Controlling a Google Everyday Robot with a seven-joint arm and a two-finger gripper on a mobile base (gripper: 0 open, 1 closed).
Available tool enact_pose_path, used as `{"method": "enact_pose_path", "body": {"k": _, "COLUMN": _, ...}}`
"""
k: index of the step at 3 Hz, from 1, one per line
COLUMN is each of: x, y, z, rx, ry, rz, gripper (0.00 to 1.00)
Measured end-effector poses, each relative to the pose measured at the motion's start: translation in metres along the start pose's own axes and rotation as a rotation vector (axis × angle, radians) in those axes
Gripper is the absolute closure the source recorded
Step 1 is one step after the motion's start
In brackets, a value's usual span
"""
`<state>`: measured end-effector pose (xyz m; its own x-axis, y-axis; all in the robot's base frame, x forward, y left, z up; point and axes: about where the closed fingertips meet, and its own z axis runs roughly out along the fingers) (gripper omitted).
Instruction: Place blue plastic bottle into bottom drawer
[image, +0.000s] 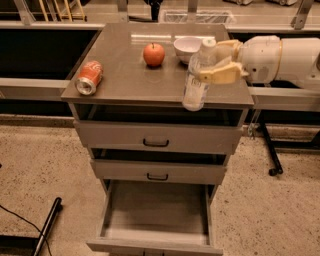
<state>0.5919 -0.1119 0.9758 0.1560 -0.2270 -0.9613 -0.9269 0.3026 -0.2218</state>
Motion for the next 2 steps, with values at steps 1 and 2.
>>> {"method": "enact_pose_path", "body": {"k": 1, "x": 0.017, "y": 0.013, "z": -0.001, "rx": -0.015, "ry": 0.018, "rz": 0.016, "gripper": 1.0}}
{"method": "enact_pose_path", "body": {"k": 2, "x": 0.069, "y": 0.011, "z": 0.003, "rx": -0.06, "ry": 0.1, "rz": -0.022, "gripper": 1.0}}
